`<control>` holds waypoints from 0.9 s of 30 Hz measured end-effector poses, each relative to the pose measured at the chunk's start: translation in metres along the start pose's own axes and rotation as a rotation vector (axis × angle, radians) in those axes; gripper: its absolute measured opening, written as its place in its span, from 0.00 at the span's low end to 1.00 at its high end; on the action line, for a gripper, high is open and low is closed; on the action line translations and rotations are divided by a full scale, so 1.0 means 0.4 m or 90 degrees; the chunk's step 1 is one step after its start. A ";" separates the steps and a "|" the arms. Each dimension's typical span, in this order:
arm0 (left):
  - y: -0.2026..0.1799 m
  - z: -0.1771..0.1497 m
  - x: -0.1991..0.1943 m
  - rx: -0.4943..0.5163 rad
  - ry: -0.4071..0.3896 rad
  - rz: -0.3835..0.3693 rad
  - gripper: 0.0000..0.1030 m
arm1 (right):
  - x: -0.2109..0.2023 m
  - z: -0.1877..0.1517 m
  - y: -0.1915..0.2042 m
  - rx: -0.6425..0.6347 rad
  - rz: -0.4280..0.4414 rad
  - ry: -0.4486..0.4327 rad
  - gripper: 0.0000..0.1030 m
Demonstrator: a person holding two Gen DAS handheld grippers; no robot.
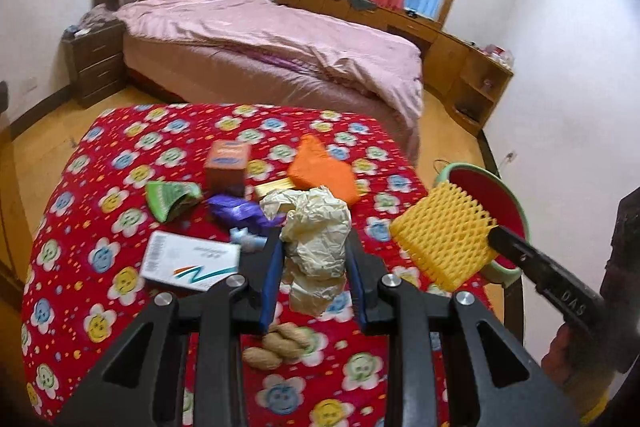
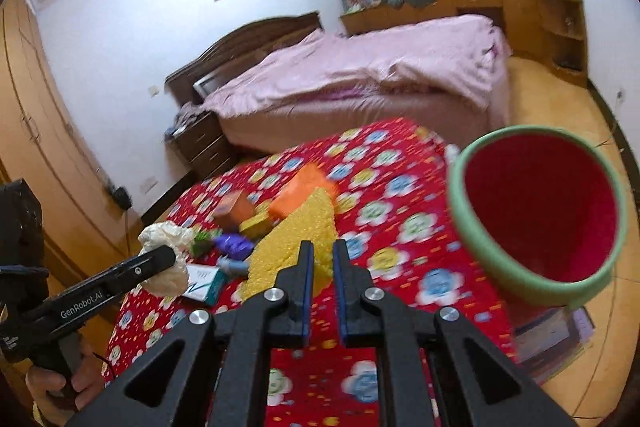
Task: Collect trash
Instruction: 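Move both grippers over the red bucket and release the foam net and paper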
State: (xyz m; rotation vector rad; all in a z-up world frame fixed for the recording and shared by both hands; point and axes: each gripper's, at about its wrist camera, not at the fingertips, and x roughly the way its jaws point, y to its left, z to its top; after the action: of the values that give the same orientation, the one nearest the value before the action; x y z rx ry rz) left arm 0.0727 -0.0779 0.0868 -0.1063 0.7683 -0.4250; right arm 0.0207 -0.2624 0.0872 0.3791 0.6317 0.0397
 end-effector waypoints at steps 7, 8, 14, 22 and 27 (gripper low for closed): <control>-0.121 0.019 0.044 0.046 0.007 -0.035 0.29 | -0.088 0.029 -0.114 0.031 -0.065 -0.053 0.11; -0.137 0.020 0.052 0.051 0.009 -0.039 0.29 | -0.100 0.032 -0.137 0.037 -0.078 -0.061 0.11; -0.259 0.029 0.129 0.093 0.033 -0.065 0.29 | -0.139 0.041 -0.243 0.069 -0.150 -0.081 0.11; -0.396 0.027 0.243 0.138 0.060 -0.111 0.29 | -0.143 0.031 -0.367 0.102 -0.213 -0.086 0.11; -0.459 0.019 0.334 0.151 0.087 -0.131 0.29 | -0.114 0.022 -0.445 0.123 -0.242 -0.077 0.11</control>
State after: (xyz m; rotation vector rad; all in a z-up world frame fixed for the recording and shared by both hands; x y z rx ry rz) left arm 0.1022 -0.3001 0.0504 0.0674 0.8386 -0.7211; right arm -0.0251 -0.4378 0.0561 0.4386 0.5813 -0.4068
